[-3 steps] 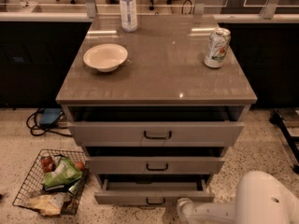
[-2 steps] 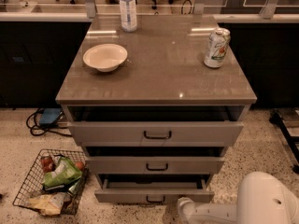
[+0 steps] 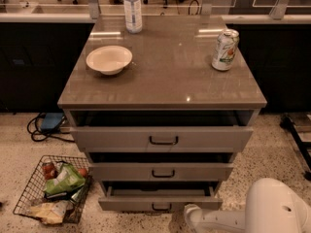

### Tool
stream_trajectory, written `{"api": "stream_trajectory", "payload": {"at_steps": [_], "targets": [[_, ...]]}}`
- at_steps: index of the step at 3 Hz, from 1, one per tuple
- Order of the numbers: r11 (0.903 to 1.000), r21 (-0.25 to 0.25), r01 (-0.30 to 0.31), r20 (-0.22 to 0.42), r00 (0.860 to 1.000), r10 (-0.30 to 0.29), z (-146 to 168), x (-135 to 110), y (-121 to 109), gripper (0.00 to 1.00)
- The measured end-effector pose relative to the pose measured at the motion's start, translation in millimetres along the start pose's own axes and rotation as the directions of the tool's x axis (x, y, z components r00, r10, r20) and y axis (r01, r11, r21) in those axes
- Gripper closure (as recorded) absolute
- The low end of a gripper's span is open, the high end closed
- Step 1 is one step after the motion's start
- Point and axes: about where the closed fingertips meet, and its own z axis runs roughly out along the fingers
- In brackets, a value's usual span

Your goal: Close bottom drawer

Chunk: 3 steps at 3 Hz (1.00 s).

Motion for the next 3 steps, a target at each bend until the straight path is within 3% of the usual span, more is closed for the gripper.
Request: {"api": "stream_trajectory", "payload": {"at_steps": [2,3], "targets": [[1.0,0.0,0.0,0.0,1.0,0.0,0.0,-0.1,0.1,1.0],[0.9991,-0.037,-0.022,0.006,1.0,0.022,-13.6,-11.6,27.7,1.0]]}}
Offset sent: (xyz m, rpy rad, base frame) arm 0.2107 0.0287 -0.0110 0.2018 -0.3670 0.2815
